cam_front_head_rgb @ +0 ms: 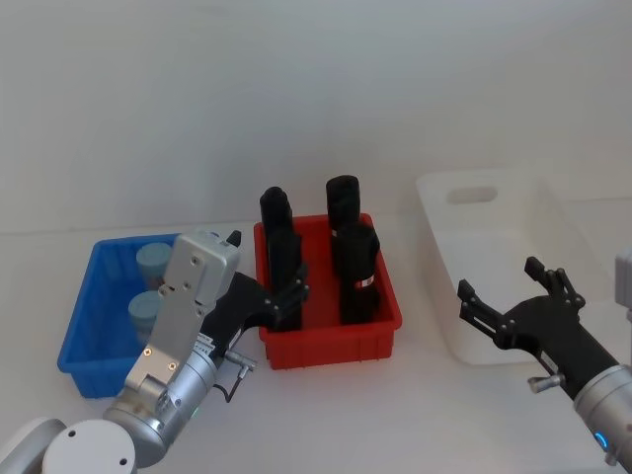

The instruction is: Pick the cotton swabs from the blue box and place them into the white box.

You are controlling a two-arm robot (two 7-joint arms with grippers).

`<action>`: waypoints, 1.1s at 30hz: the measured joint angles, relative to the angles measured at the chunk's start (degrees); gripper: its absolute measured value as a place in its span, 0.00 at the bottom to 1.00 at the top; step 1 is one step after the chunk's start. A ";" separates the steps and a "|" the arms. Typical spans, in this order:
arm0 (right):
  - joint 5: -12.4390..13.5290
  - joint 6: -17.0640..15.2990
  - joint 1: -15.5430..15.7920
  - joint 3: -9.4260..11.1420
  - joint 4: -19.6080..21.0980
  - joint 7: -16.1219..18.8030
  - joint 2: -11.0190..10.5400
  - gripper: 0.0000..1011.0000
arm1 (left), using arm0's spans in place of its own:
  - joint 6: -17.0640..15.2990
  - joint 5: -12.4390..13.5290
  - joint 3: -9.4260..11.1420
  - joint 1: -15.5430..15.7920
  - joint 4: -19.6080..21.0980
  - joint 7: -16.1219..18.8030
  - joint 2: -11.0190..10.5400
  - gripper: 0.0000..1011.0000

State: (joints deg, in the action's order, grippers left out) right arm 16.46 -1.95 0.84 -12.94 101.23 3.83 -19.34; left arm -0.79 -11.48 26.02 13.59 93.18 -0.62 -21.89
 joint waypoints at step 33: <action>0.00 0.00 0.00 0.00 0.00 0.00 0.00 0.99 | 0.00 -0.01 -0.05 0.03 -0.05 -0.07 0.00 0.99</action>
State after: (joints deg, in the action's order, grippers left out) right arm 16.46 -1.95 0.84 -12.94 101.23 3.83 -19.33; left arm -0.80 -11.50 25.98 13.62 93.12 -0.69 -21.89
